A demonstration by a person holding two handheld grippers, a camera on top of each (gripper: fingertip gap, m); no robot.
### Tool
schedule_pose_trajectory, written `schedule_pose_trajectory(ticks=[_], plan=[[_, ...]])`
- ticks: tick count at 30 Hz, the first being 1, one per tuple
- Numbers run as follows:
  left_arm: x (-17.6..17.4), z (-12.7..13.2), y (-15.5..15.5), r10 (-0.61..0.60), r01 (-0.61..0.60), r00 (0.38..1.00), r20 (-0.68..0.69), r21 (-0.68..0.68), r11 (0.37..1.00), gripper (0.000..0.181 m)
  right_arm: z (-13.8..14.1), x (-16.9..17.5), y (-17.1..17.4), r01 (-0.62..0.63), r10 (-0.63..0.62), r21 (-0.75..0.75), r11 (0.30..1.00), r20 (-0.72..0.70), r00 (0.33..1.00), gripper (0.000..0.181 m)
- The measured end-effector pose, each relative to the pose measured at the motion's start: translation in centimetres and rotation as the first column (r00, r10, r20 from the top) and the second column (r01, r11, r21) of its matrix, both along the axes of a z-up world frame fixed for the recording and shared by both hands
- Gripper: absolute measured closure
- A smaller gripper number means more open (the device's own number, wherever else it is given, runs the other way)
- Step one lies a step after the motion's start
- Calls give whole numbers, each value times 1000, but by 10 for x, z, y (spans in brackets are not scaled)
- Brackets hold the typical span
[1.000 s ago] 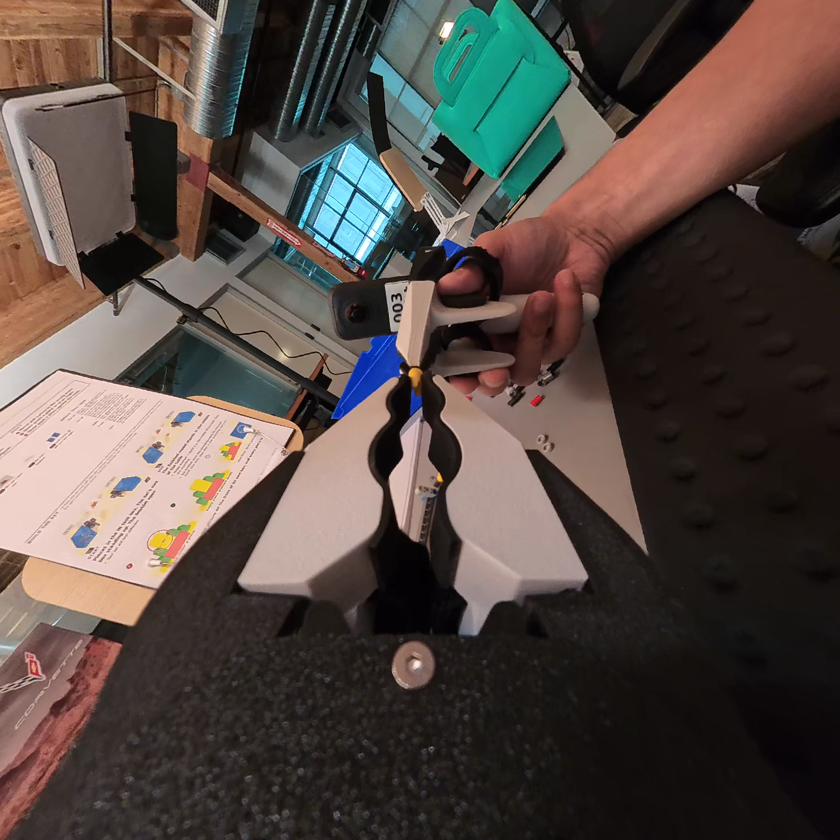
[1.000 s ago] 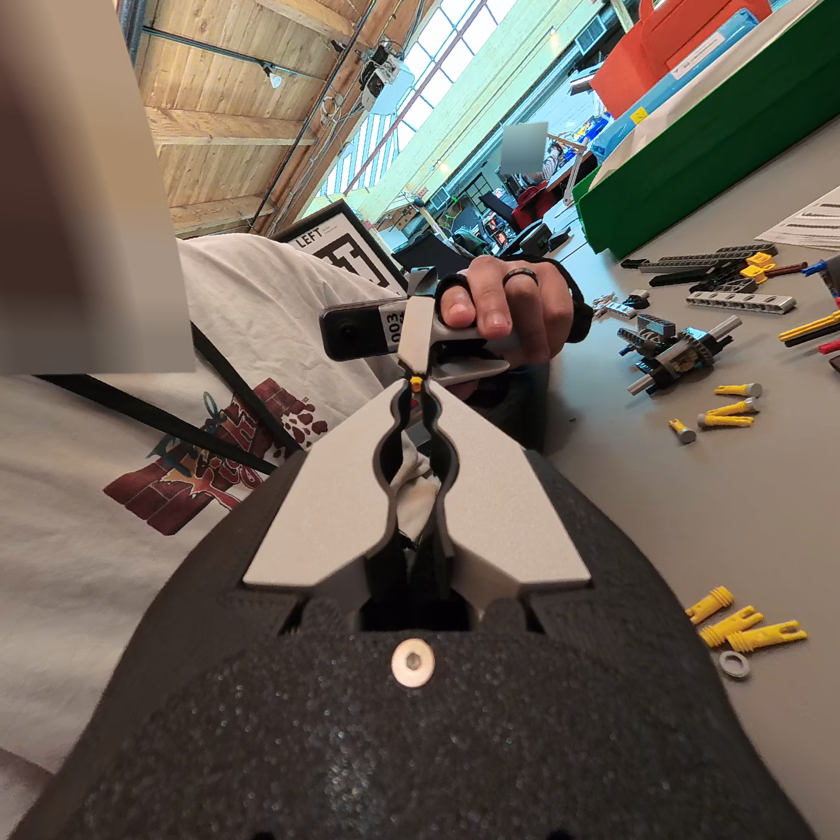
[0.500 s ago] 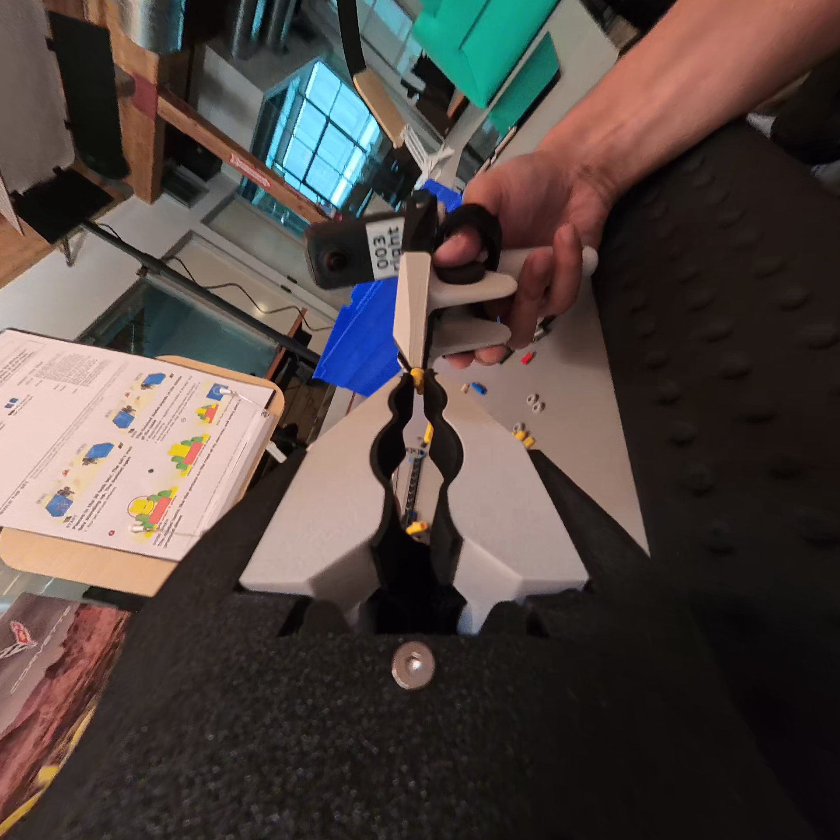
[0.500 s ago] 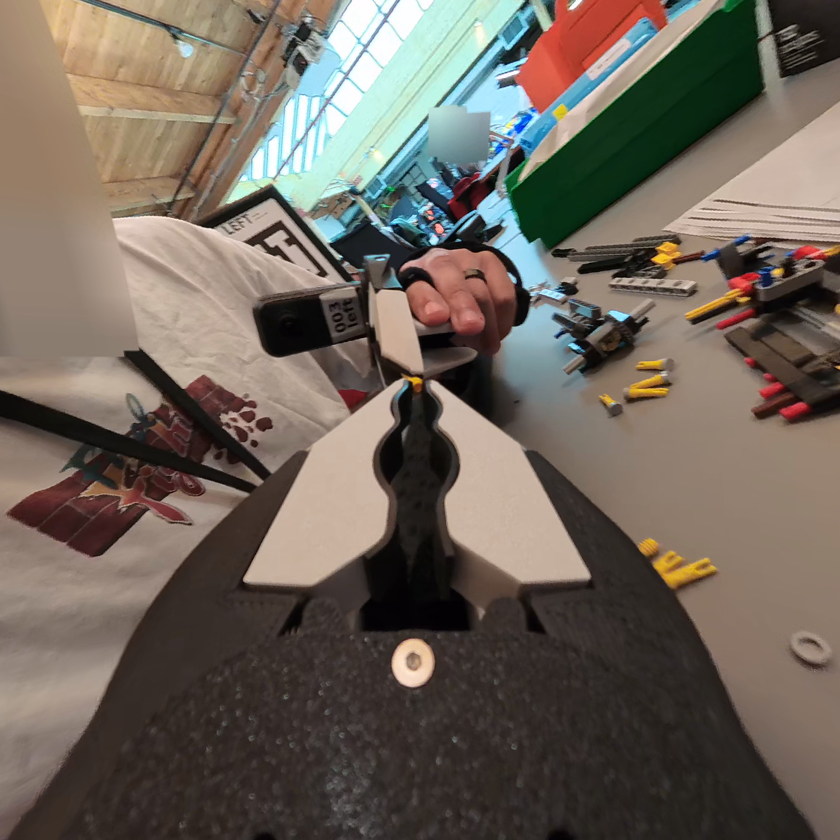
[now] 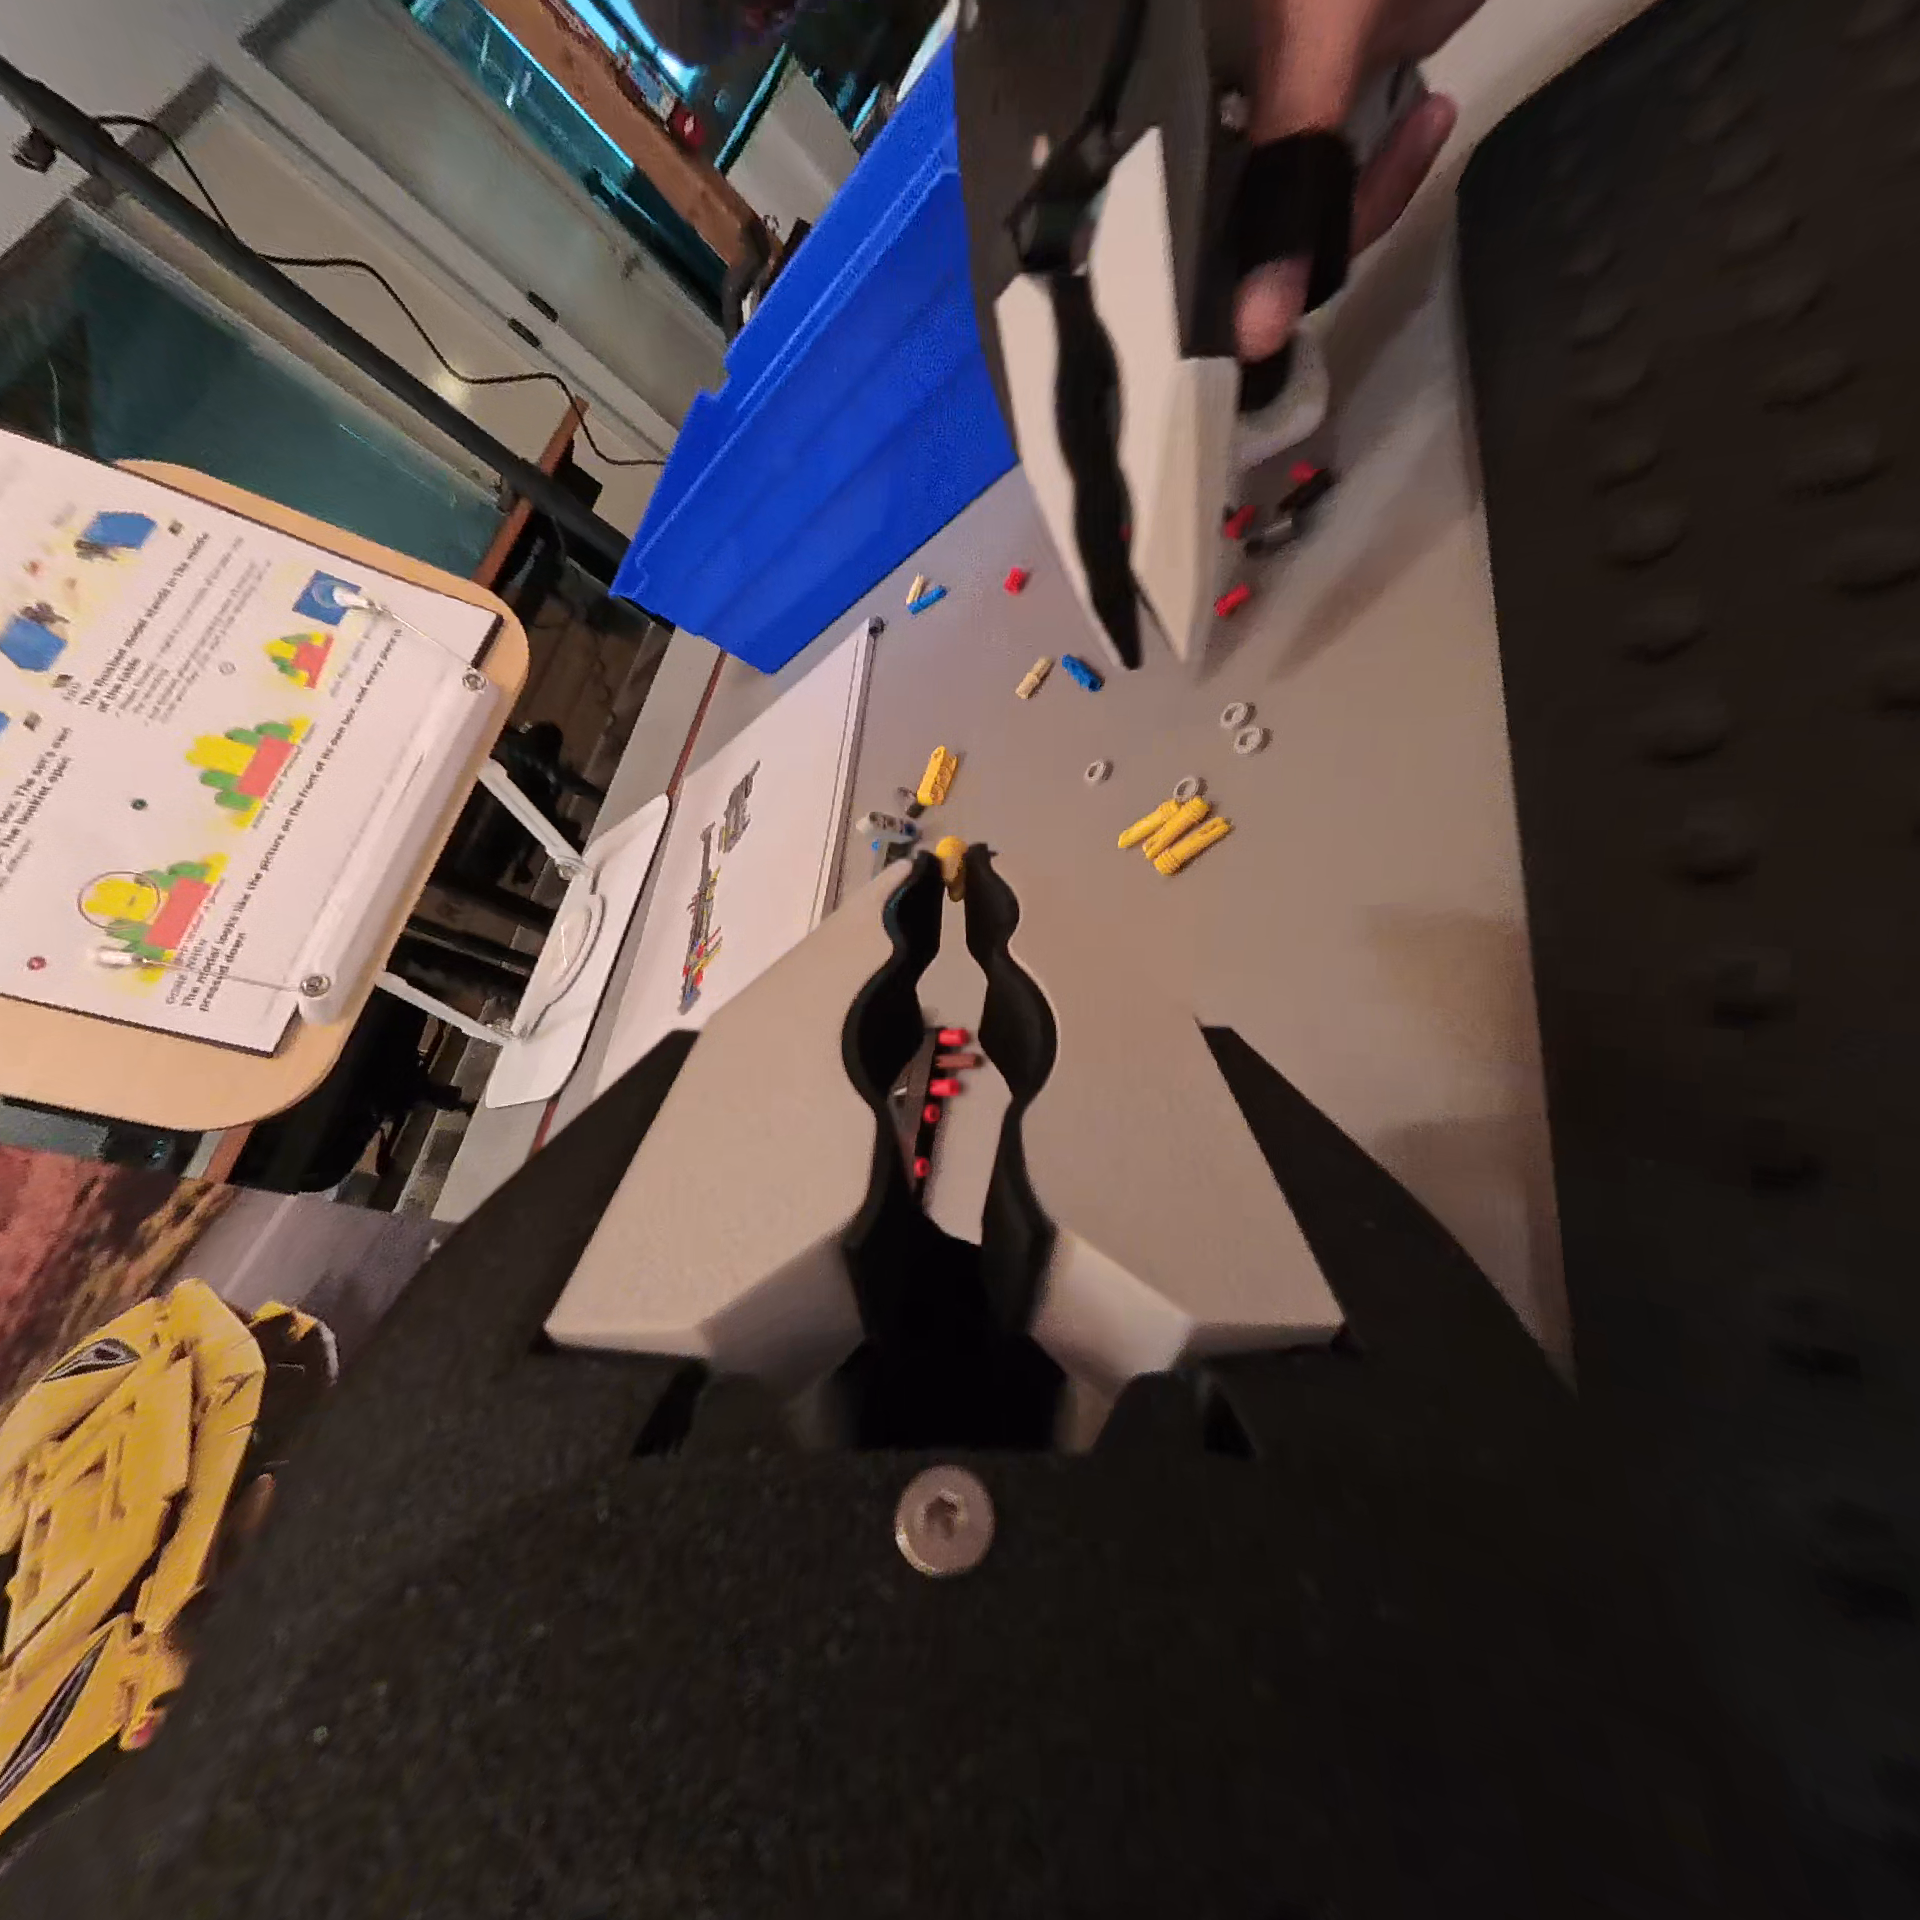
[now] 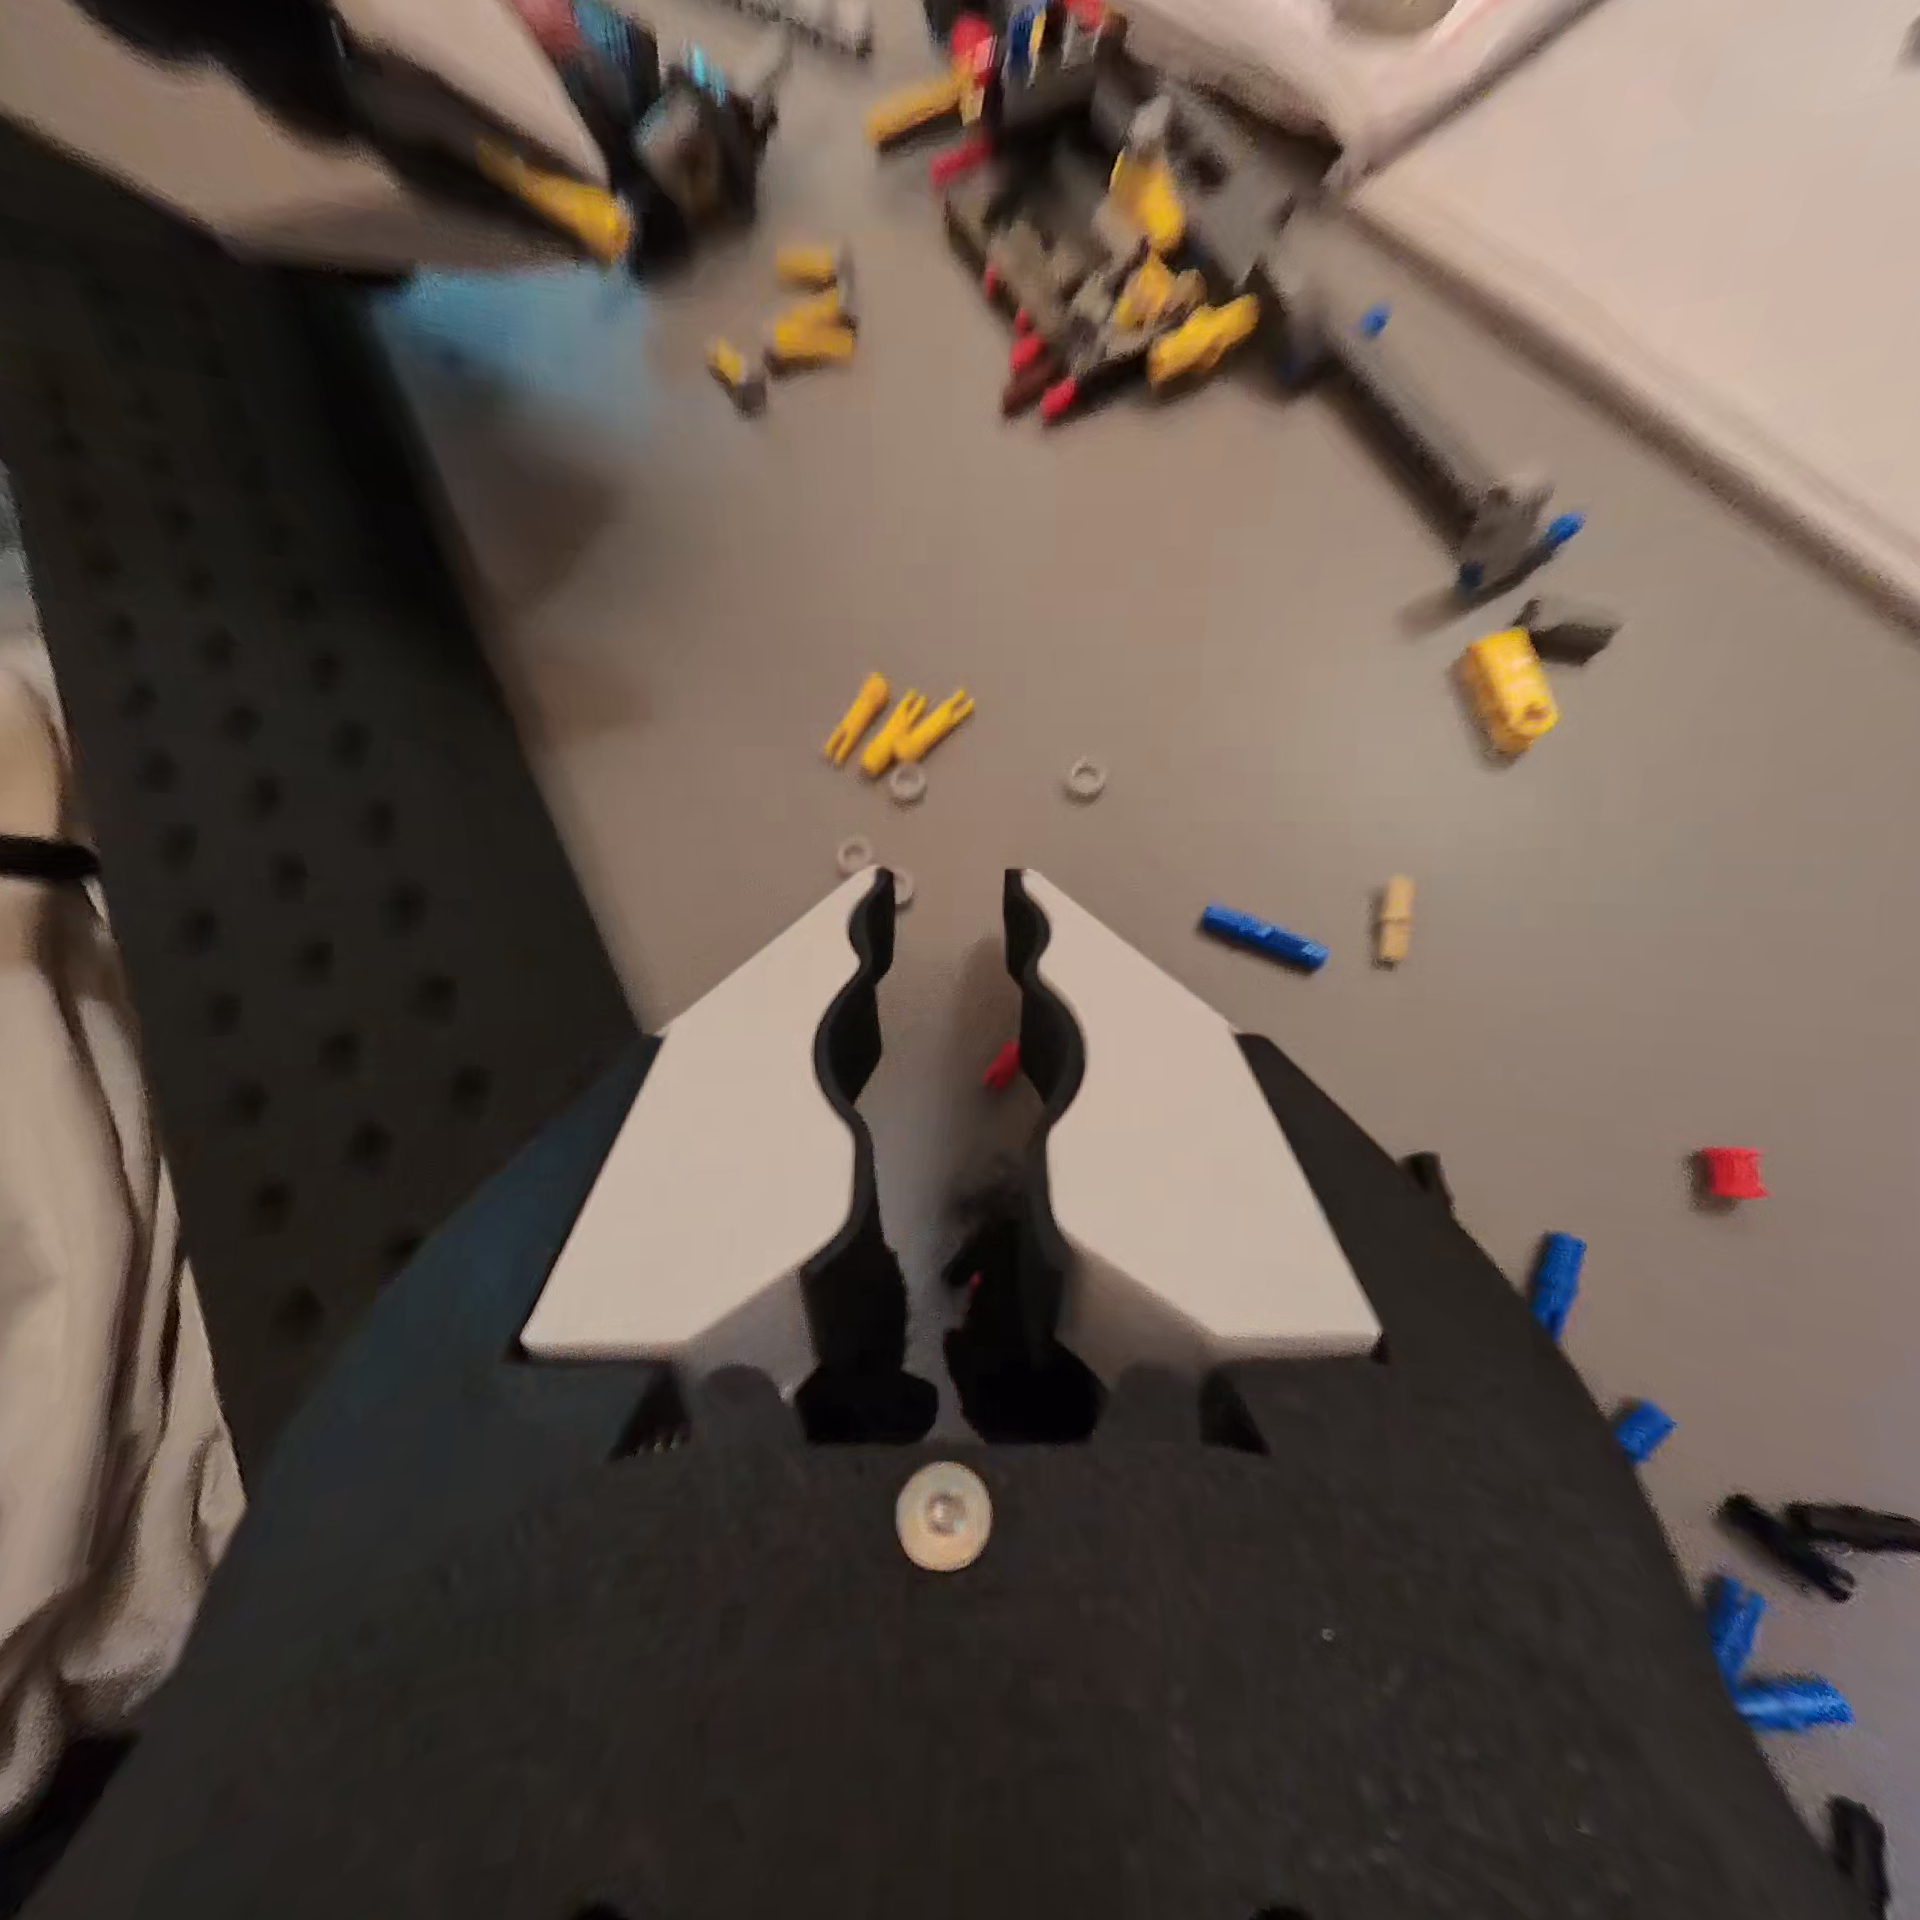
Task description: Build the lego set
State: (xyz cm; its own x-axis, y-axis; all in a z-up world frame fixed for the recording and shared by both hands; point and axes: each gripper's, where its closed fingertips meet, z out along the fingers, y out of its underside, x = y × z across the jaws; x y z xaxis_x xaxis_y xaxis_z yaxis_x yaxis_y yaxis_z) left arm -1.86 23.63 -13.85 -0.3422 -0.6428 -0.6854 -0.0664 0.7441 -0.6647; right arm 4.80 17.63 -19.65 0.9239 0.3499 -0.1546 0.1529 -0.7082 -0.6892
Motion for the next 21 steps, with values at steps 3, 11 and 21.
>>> schedule_pose_trajectory(ticks=[3, 11, 21], plan=[[-1, -8, 0, -1, 1, 999, -40, 10, 1000, 178, -12, -5, -6, -17, 18, -22, 1000, 83, 996, 162], [-3, -18, -13, -27, 33, 998, -58, 105, 994, 179, -13, -12, 0, -32, 31, 9, 999, 107, 994, 174], [-2, -16, -12, -25, 30, 998, -51, 100, 995, 178, -14, -18, -1, -76, 72, 22, 997, 136, 988, 181]])
